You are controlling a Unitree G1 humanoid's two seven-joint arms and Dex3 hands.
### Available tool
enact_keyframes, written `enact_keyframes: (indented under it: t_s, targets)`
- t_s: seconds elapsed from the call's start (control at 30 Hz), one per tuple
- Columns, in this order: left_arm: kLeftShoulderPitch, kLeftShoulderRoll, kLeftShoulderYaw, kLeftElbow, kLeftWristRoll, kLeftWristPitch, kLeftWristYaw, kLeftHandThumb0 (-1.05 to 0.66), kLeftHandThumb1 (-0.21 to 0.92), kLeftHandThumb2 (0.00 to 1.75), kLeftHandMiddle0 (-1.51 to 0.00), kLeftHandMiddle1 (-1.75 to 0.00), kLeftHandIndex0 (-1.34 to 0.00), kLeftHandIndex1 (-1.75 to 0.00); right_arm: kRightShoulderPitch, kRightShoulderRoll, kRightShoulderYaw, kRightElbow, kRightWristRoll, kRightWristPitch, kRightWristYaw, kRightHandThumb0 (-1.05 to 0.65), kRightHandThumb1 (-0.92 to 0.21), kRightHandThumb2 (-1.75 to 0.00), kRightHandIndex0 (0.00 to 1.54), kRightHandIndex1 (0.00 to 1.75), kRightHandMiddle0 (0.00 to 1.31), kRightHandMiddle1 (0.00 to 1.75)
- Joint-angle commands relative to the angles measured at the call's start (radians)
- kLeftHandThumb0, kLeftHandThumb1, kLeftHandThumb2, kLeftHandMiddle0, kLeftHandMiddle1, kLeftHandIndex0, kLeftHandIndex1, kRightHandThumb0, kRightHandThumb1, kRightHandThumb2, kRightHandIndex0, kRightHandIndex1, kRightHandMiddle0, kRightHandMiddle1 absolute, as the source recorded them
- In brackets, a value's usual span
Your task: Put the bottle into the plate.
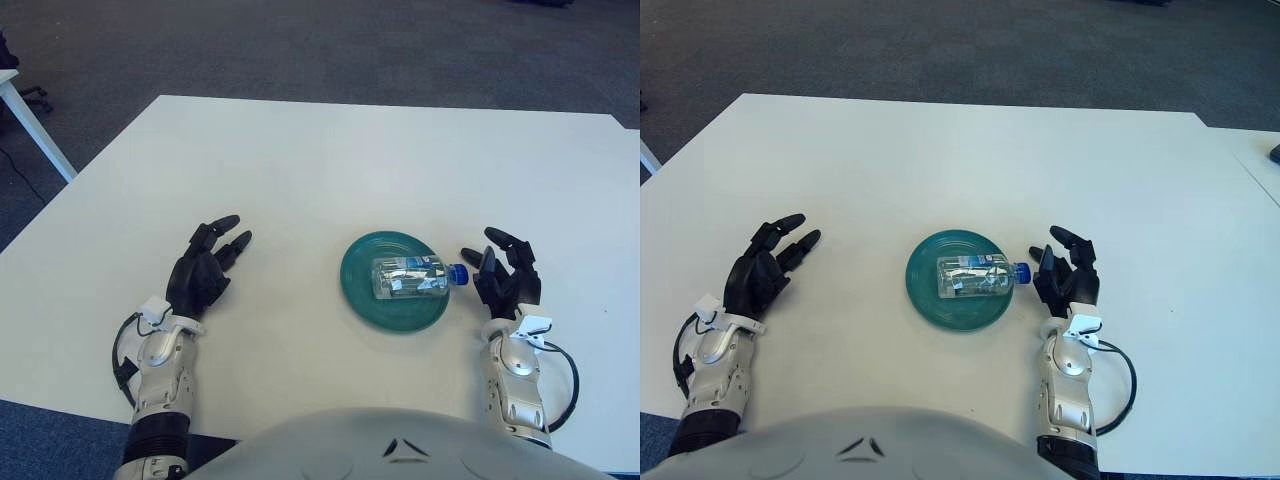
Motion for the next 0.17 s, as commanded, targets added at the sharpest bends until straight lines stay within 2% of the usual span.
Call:
enact_keyframes:
  t_s: [0.0,0.13]
  targets:
    - [-0.021,-0.198,-0.192,0.010,0.070,0.151,0.078,-0.50,0.80,0.74,-0.83,-0.18,-0.47,-0.85,0.023,-0.001,-0.007,0.008,0.005,0.035,0.008,-0.52,-0.92,-0.63,0.63,0.72,0.23,1.03]
    - [-0.007,-0.193,-0.224,-0.021,0.123,0.203,0.128,-0.45,0.77,0.76,-0.78,-0.32,-0.49,-0.84,0.030,-0.006,-0.008,-0.005,0.004,0.040,0.014,-0.52,-0.92,-0.62,0.64,0.72,0.22,1.03]
